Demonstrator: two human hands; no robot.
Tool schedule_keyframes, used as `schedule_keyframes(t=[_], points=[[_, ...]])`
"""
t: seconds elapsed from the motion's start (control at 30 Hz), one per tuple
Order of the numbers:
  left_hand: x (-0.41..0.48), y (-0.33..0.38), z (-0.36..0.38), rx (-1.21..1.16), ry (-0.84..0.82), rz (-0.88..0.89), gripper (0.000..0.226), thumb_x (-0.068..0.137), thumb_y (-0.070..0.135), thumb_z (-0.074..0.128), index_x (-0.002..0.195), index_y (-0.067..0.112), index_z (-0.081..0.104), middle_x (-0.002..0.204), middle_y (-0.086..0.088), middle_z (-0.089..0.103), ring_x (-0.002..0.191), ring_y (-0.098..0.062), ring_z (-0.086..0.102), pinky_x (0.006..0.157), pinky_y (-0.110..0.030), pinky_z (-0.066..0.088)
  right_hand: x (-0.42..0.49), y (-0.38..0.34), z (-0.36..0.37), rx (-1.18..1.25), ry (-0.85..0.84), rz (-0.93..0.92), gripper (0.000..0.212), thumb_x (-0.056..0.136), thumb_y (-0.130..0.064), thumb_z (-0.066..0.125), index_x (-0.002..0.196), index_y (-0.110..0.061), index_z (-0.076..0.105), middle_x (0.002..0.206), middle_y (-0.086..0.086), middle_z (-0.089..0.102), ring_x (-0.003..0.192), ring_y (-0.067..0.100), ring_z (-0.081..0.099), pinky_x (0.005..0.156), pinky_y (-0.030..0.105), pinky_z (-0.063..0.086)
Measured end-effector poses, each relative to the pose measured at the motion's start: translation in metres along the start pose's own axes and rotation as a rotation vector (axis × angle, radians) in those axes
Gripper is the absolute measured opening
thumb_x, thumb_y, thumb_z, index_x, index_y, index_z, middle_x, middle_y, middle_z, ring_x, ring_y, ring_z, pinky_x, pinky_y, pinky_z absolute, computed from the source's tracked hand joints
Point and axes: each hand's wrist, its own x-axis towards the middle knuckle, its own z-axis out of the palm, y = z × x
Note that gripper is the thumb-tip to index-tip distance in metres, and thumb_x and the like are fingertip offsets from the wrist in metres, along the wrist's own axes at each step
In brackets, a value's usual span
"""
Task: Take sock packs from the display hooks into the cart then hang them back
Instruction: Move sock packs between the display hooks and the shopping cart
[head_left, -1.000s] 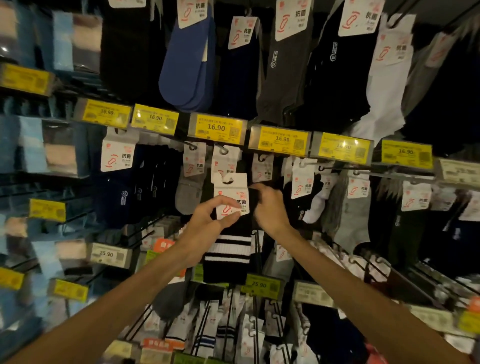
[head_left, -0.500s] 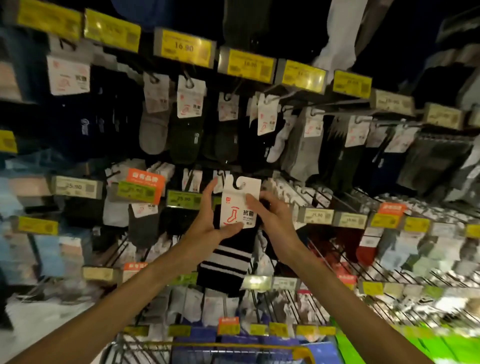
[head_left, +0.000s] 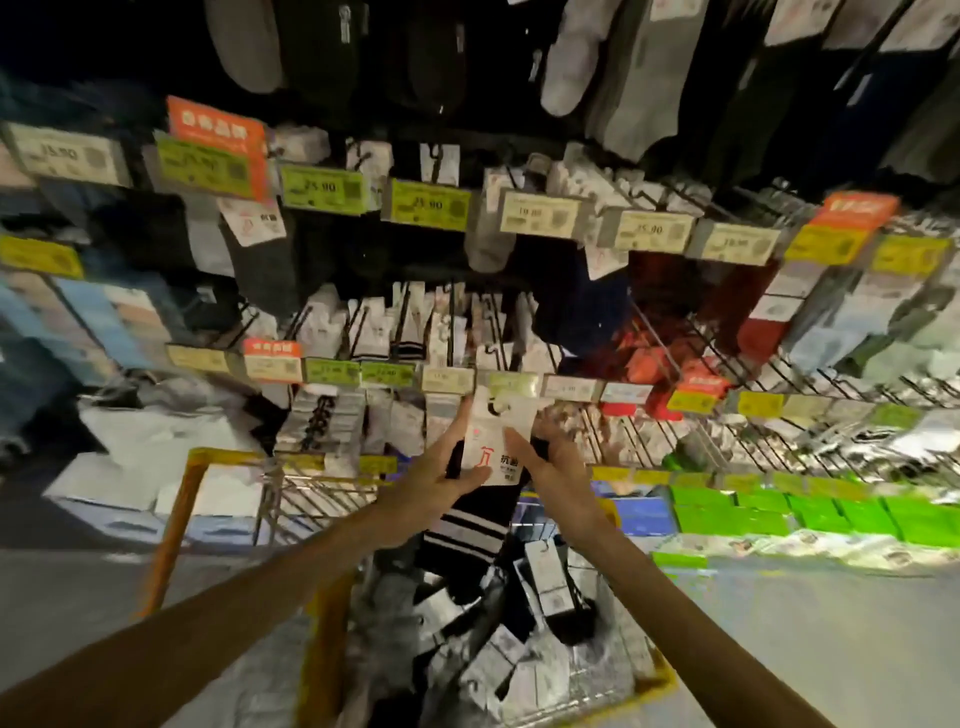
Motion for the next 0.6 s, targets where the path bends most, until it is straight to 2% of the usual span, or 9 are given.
schedule_keyframes(t=[0.1,0.17,0.3,0.37,0.43,0.47,0.53,0.6], points=[[0.001,-0.023,0.022,-0.004,-0.04,-0.111,0.083,0.098,0.021,0.059,0.154,0.041,0.001,0.162,0.019,0.0,0.149,-0.005,0.009,0.119,-0.031,0.021,-0.008,0.034,-0.015,-0.018,-0.031,0.099,0.014,0.097,-0.019,0.057,0.11,-0.022,0.063,0.111,-0.002,0.07,0.101,0.013,0.067,0.088,0.032,0.055],[0.004,-0.03,0.038,0.002,-0.054,-0.132,0.083,0.099,0.019,0.058,0.155,0.04,0.0,0.163,0.016,-0.001,0.15,-0.009,0.009,0.117,-0.03,0.021,-0.01,0.051,-0.027,-0.002,-0.029,0.16,0.02,0.098,-0.019,0.056,0.118,-0.019,0.059,0.118,0.0,0.067,0.104,0.011,0.065,0.088,0.029,0.055],[0.01,-0.045,0.059,0.001,-0.03,-0.203,0.083,0.097,0.02,0.059,0.149,0.049,0.0,0.165,0.01,0.005,0.15,-0.015,0.016,0.12,-0.045,0.026,-0.01,0.07,-0.042,0.008,-0.03,0.197,0.029,0.099,-0.02,0.055,0.126,-0.01,0.057,0.122,0.001,0.066,0.11,0.012,0.064,0.094,0.032,0.053],[0.013,-0.051,0.066,-0.059,-0.015,-0.241,0.084,0.098,0.015,0.058,0.151,0.046,0.0,0.162,0.007,0.02,0.145,-0.016,0.03,0.113,-0.036,0.039,-0.006,0.075,-0.047,0.02,-0.038,0.215,0.029,0.099,-0.02,0.055,0.125,-0.008,0.058,0.117,0.001,0.068,0.102,0.007,0.067,0.084,0.027,0.056],[0.017,-0.057,0.071,-0.107,0.013,-0.273,0.085,0.098,0.008,0.056,0.155,0.039,0.0,0.152,0.005,0.039,0.135,-0.016,0.045,0.096,-0.02,0.049,-0.001,0.079,-0.049,0.026,-0.033,0.242,0.025,0.098,-0.02,0.056,0.12,-0.008,0.06,0.11,-0.001,0.07,0.091,0.002,0.068,0.073,0.02,0.055],[0.019,-0.059,0.072,-0.124,0.032,-0.287,0.085,0.098,0.006,0.055,0.156,0.037,0.001,0.148,0.004,0.043,0.132,-0.015,0.047,0.09,-0.016,0.051,0.002,0.081,-0.049,0.035,-0.031,0.254,0.023,0.098,-0.021,0.058,0.117,-0.01,0.061,0.108,0.0,0.07,0.09,0.004,0.069,0.071,0.021,0.055],[0.025,-0.065,0.072,-0.158,0.063,-0.296,0.084,0.098,0.005,0.055,0.156,0.037,0.004,0.147,0.003,0.043,0.131,-0.016,0.048,0.091,-0.018,0.052,0.011,0.082,-0.048,0.079,-0.019,0.289,0.018,0.096,-0.02,0.06,0.111,-0.012,0.064,0.102,0.001,0.072,0.086,0.008,0.07,0.069,0.024,0.056],[0.03,-0.073,0.069,-0.2,0.081,-0.292,0.081,0.097,0.001,0.055,0.157,0.032,0.01,0.146,0.001,0.046,0.132,-0.021,0.049,0.1,-0.031,0.051,0.022,0.085,-0.045,0.136,-0.001,0.333,0.017,0.095,-0.017,0.062,0.109,-0.008,0.065,0.094,0.003,0.073,0.079,0.011,0.071,0.064,0.026,0.056]])
